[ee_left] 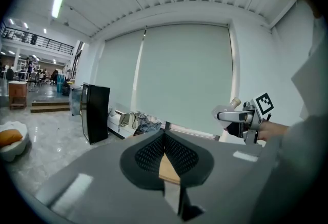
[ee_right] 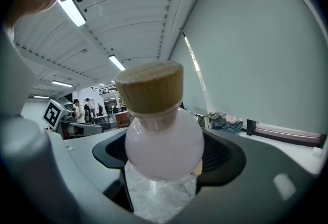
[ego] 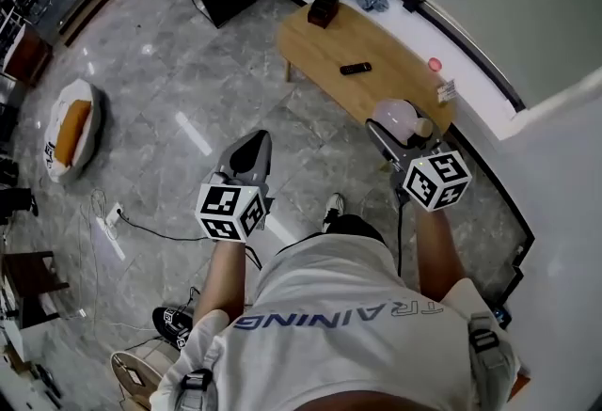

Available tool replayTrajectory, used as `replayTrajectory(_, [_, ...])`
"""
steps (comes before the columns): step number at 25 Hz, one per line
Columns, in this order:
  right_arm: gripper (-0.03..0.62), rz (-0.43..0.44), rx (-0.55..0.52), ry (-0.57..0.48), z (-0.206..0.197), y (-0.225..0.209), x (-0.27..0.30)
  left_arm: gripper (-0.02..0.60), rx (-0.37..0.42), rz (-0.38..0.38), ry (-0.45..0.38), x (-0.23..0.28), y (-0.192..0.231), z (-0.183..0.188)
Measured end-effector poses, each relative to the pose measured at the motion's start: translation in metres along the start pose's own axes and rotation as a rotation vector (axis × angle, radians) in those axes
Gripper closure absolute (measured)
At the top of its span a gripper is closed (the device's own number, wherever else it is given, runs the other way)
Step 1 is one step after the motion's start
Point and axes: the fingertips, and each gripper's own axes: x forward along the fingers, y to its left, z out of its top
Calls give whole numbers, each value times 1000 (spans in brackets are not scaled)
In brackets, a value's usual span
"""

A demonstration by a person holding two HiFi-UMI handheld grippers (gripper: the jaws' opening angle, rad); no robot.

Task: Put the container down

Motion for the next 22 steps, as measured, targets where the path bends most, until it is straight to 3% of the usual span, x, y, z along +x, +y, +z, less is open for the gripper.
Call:
replayTrajectory(10, [184,-107,51,4,14,-133,37,583,34,-71,62,137,-18,21])
replayTrajectory(16, [184,-168,66,21,16,-175,68,583,37,-138,83,209,-9,32])
replayTrajectory(22, [184,-286,87,22,19,-215,110,583,37,-260,121,297,18,38])
